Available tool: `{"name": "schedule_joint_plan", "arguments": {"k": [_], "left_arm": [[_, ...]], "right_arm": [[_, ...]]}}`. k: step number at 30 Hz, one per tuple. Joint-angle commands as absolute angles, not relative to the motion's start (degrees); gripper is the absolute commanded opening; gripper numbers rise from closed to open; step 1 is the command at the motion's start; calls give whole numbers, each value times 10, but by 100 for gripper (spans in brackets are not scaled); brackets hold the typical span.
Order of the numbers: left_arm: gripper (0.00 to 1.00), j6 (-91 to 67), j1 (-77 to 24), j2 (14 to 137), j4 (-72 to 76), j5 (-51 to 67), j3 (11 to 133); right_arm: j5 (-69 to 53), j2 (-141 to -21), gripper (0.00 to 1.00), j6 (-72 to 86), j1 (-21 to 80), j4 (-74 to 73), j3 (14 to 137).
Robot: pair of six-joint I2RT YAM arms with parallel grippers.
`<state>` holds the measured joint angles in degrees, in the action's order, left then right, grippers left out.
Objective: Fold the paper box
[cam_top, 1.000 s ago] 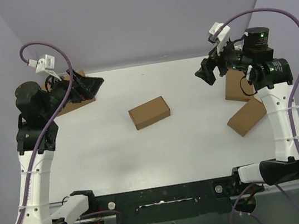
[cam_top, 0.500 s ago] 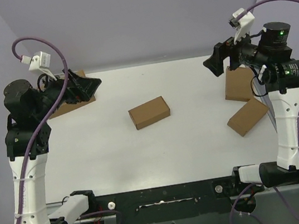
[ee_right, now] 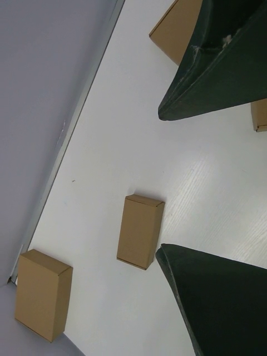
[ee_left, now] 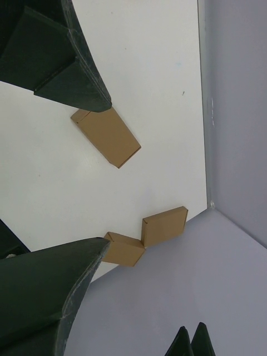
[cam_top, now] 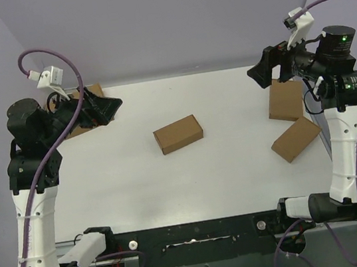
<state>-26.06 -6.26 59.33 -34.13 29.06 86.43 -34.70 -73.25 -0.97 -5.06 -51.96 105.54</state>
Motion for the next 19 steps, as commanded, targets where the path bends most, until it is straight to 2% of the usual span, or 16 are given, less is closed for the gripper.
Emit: {"name": "schedule_joint_plan", "arguments": {"k": [1,19], "left_arm": [[98,-247,-60,576,-328,302,857],[98,-246,-59,566,-323,304,841]], "right_arm": [[-378,-714,98,-2,-59,-511,1076],[-387,-704,98,5,-73,-502,1061]]}}
